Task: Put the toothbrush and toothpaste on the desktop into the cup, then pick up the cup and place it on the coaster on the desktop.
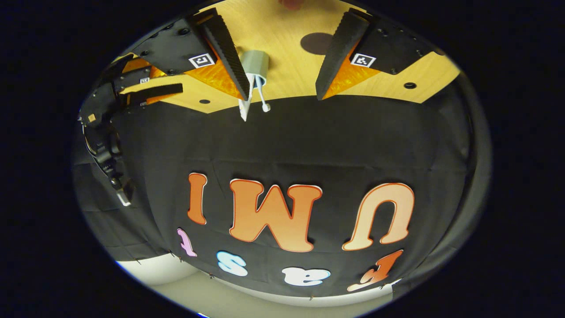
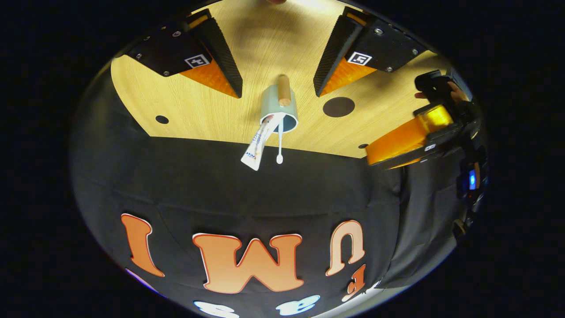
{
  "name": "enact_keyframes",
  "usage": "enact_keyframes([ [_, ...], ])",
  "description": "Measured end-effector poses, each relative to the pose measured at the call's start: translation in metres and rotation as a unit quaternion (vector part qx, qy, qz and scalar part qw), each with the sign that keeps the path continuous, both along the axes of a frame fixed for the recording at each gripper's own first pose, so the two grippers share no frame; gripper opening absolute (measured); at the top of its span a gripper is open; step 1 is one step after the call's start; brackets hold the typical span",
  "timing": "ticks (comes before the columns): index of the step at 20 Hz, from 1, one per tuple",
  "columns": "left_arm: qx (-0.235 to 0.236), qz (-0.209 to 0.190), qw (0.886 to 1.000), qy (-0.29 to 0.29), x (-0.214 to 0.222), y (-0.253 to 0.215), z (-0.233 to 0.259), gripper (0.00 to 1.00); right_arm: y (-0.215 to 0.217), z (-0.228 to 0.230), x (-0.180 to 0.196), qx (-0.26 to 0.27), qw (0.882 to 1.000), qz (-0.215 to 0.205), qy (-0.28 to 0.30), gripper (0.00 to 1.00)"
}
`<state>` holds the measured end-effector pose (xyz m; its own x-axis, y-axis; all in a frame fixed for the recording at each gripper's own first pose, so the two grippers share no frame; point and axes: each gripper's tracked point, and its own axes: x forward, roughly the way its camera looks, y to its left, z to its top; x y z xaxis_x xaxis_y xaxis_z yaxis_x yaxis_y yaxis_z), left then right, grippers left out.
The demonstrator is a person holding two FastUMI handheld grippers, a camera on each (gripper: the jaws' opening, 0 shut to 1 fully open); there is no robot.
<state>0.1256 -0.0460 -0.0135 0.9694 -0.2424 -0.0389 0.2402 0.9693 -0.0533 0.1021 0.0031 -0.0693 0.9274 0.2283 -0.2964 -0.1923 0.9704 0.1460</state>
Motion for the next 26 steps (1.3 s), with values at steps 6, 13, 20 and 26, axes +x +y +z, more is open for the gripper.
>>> enact_keyframes([
  [6,0.007,0.036,0.999,0.015,-0.056,0.052,-0.005,0.96,0.015,-0.006,0.024,-0.013,0.998,0.006,0.062,0.98],
  [13,0.008,0.057,0.998,0.022,-0.090,0.084,-0.019,0.97,0.021,-0.027,0.050,-0.030,0.990,0.015,0.139,0.97],
  [20,0.012,0.070,0.997,0.029,-0.112,0.100,-0.034,0.96,0.016,-0.052,0.069,-0.053,0.974,0.014,0.219,0.96],
  [26,0.011,0.074,0.996,0.042,-0.122,0.109,-0.046,0.97,0.028,-0.060,0.078,-0.043,0.957,0.019,0.286,0.88],
])
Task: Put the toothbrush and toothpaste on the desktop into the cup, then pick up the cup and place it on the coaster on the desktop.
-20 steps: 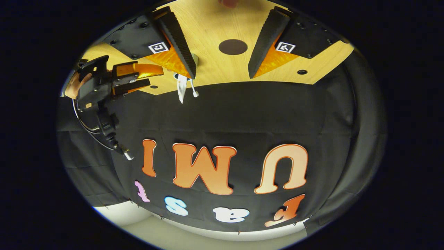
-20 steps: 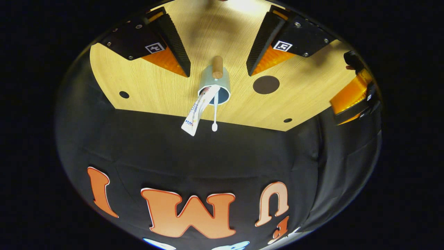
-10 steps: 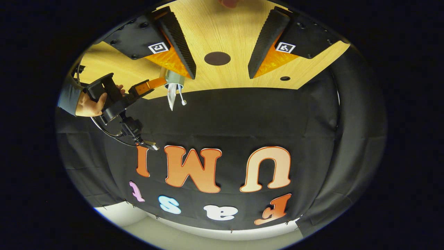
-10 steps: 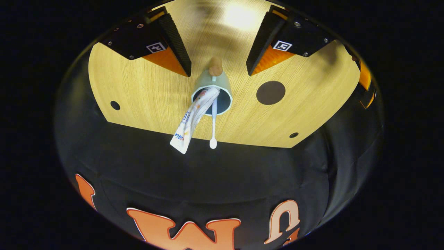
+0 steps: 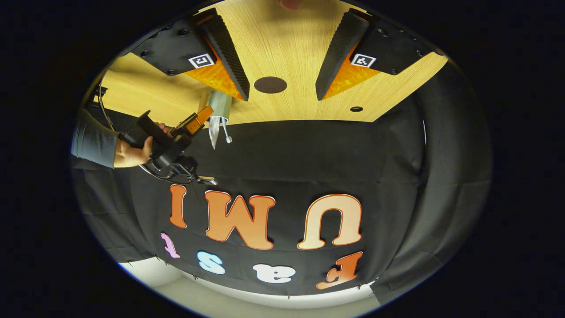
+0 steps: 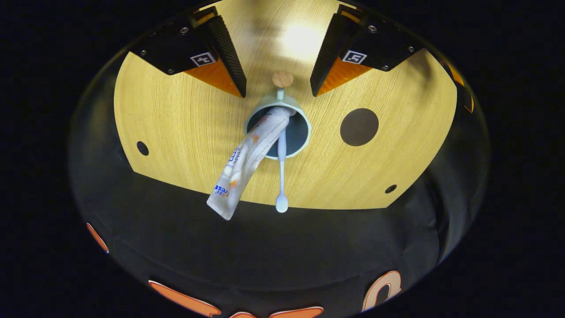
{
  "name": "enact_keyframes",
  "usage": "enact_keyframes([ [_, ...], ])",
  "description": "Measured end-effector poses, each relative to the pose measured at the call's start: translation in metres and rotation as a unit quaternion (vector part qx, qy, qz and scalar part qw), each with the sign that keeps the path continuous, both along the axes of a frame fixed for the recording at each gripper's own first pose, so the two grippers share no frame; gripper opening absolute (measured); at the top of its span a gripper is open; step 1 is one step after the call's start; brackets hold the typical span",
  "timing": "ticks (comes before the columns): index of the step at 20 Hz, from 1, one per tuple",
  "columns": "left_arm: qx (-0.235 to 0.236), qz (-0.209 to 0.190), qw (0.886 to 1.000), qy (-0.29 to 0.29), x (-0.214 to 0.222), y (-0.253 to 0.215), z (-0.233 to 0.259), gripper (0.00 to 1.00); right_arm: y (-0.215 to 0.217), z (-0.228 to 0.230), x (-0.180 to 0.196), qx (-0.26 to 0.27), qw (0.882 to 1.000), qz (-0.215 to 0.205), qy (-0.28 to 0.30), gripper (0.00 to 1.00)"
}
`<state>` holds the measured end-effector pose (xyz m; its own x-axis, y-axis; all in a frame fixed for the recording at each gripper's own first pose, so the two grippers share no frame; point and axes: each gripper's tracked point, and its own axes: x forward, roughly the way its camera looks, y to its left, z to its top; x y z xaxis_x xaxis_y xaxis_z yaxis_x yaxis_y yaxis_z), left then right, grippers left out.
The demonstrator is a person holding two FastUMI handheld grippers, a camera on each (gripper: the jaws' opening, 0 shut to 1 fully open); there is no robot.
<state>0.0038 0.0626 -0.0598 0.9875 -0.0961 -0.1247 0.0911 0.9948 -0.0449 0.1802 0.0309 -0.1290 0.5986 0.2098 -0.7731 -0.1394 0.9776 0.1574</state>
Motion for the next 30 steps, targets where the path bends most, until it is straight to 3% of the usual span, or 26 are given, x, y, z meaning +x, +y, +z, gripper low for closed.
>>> enact_keyframes([
  [1,0.002,0.002,1.000,0.000,-0.001,0.002,-0.002,0.97,0.003,-0.001,0.001,0.004,1.000,-0.001,0.011,0.81],
  [2,0.001,0.004,1.000,0.000,-0.003,0.004,-0.003,0.97,0.004,-0.002,0.001,0.003,1.000,0.000,0.023,0.84],
  [10,-0.011,0.011,1.000,0.008,-0.010,0.012,-0.011,0.96,0.001,-0.035,0.012,-0.059,0.996,-0.031,0.056,0.76],
  [14,-0.016,0.012,1.000,0.008,-0.016,0.013,-0.013,0.96,0.006,-0.036,0.013,-0.042,0.996,-0.045,0.063,0.55],
  [15,-0.017,0.012,1.000,0.011,-0.017,0.013,-0.015,0.97,0.006,-0.036,0.011,-0.042,0.996,-0.045,0.067,0.58],
  [17,-0.019,0.011,1.000,0.016,-0.018,0.012,-0.017,0.97,0.006,-0.039,0.007,-0.033,0.995,-0.051,0.081,0.55],
  [18,-0.019,0.010,1.000,0.014,-0.018,0.011,-0.015,0.96,0.008,-0.036,0.007,-0.026,0.995,-0.055,0.082,0.34],
  [19,-0.018,0.009,1.000,0.013,-0.020,0.012,-0.016,0.96,0.008,-0.037,0.006,-0.023,0.995,-0.055,0.081,0.29],
  [25,-0.019,0.013,1.000,0.020,-0.024,0.013,-0.019,0.96,0.005,-0.029,0.009,-0.055,0.996,-0.055,0.046,0.23],
  [30,-0.020,0.014,1.000,0.020,-0.025,0.013,-0.020,0.96,0.001,-0.014,0.019,-0.030,0.998,-0.056,0.024,0.22],
])
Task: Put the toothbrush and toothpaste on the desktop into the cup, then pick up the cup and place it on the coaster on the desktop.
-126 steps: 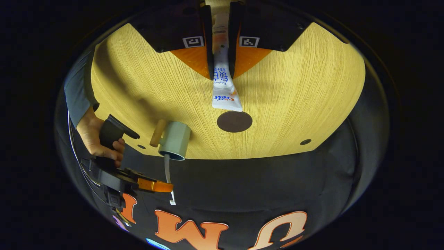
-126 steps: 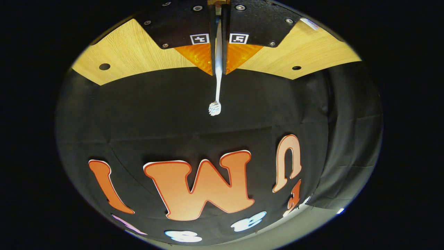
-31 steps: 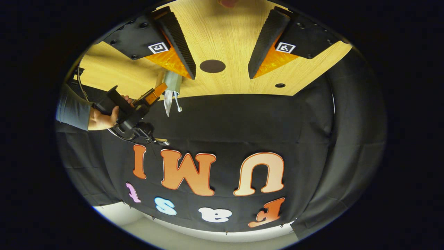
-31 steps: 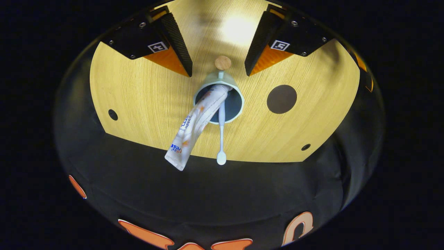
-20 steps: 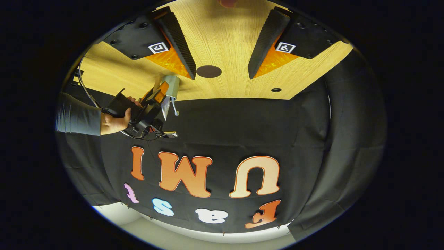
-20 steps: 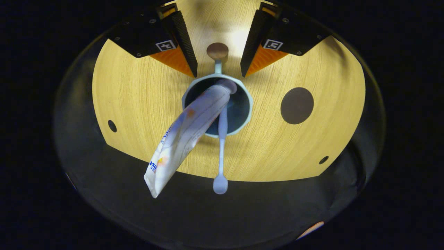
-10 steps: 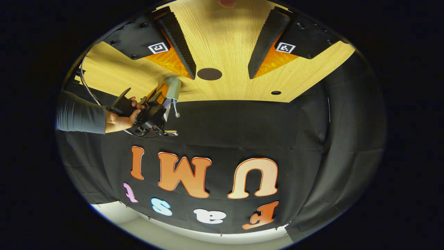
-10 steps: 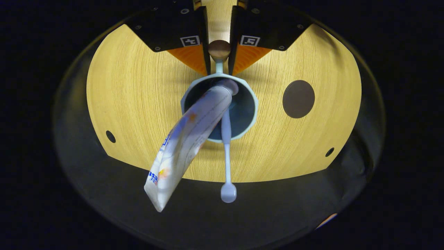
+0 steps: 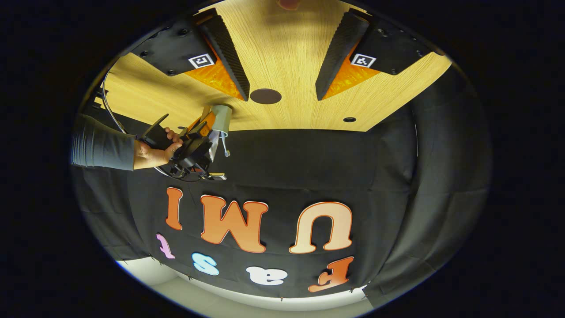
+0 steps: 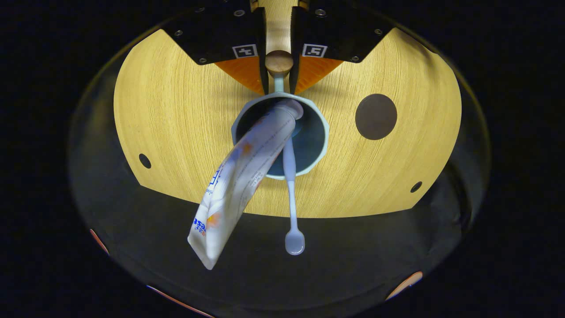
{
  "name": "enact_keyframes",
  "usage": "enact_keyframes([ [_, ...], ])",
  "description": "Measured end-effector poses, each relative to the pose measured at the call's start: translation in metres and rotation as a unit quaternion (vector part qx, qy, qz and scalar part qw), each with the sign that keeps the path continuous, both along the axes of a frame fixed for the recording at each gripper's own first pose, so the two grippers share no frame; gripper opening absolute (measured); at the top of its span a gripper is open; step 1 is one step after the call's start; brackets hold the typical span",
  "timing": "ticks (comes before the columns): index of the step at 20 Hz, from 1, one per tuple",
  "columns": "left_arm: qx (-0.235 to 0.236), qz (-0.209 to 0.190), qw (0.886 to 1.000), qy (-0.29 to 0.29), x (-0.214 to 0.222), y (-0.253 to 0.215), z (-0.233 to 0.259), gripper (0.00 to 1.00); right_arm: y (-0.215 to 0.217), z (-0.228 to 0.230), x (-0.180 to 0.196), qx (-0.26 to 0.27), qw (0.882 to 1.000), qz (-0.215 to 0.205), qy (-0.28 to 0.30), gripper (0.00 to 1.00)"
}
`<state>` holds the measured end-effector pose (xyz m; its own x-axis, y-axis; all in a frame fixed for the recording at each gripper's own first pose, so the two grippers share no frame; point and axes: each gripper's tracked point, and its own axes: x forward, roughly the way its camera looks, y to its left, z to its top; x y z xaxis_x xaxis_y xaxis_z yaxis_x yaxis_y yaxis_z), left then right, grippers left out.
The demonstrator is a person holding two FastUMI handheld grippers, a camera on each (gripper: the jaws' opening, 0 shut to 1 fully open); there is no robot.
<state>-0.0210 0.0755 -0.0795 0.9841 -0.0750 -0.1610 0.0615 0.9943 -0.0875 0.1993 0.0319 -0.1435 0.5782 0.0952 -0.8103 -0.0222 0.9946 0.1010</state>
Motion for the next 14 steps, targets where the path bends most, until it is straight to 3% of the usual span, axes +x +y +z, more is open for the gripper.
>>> enact_keyframes([
  [14,0.006,-0.001,1.000,-0.006,-0.0057,-0.0013,0.0016,0.96,0.0072,0.0034,0.0051,0.004,0.997,0.075,-0.027,0.23],
])
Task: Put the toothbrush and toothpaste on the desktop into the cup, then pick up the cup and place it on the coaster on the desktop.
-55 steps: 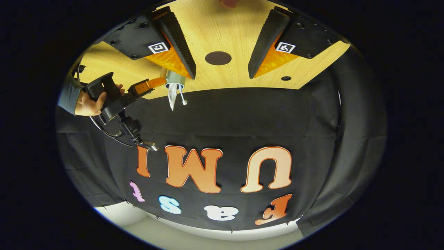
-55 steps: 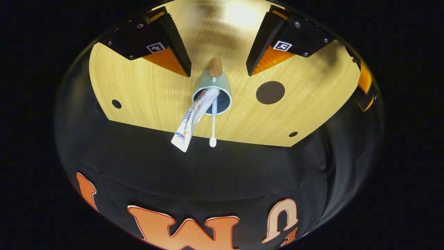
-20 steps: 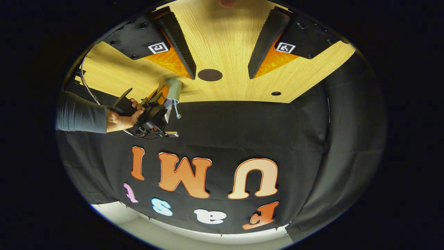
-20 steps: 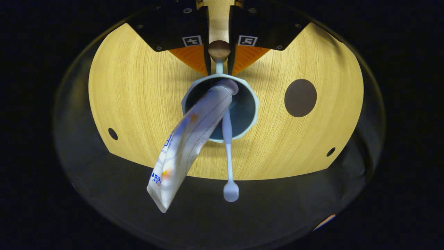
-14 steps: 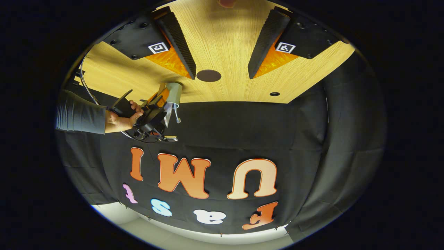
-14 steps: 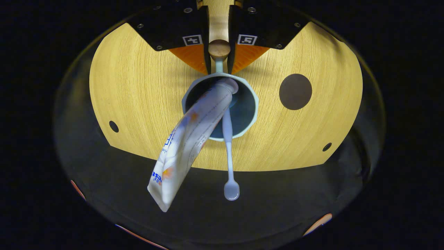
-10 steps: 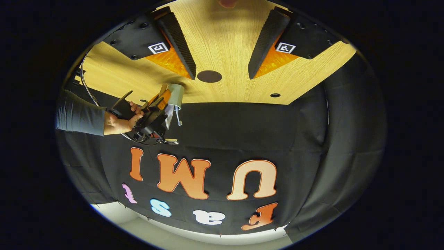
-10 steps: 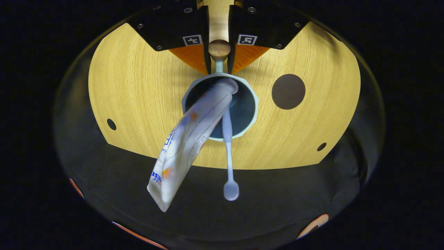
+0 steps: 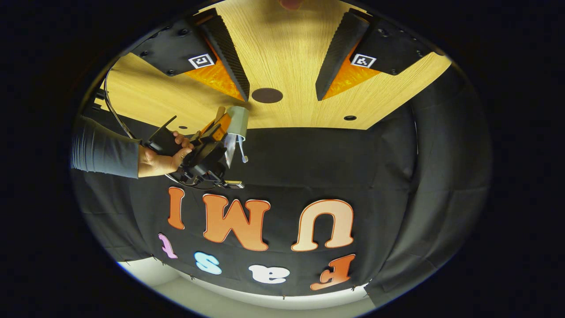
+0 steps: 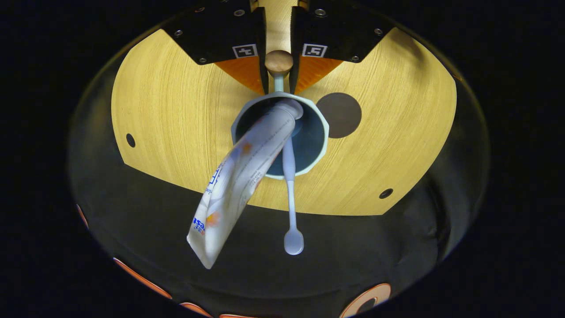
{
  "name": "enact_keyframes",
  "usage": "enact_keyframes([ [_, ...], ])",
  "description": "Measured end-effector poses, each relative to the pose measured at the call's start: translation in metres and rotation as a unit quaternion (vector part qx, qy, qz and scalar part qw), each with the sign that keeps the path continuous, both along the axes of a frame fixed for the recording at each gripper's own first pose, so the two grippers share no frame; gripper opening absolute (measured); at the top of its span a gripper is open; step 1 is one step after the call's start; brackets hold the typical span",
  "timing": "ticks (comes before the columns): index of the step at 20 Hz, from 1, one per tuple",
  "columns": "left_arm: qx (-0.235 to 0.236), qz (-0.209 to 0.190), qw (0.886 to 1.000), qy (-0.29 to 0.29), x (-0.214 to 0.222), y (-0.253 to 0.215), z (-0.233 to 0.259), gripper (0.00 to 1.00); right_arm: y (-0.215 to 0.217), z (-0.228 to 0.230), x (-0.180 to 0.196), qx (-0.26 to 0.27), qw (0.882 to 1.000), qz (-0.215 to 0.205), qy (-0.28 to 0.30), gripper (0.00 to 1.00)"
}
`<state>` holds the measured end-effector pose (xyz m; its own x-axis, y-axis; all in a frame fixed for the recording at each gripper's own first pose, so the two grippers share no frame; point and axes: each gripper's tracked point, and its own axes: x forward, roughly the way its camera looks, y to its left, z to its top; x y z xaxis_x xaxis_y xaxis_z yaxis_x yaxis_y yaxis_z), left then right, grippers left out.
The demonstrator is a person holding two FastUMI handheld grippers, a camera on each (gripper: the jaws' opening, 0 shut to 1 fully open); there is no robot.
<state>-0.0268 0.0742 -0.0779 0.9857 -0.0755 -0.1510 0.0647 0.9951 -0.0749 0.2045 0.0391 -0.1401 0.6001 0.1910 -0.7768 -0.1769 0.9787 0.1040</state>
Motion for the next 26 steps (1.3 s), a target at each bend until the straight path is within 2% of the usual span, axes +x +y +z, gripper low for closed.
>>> enact_keyframes([
  [18,-0.006,0.013,1.000,0.017,-0.010,0.016,-0.017,0.96,0.001,-0.002,0.003,-0.011,0.997,0.078,-0.006,0.23],
  [26,-0.012,0.016,0.999,0.025,-0.011,0.019,-0.026,0.96,-0.001,-0.002,0.003,-0.028,0.996,0.084,0.003,0.22],
])
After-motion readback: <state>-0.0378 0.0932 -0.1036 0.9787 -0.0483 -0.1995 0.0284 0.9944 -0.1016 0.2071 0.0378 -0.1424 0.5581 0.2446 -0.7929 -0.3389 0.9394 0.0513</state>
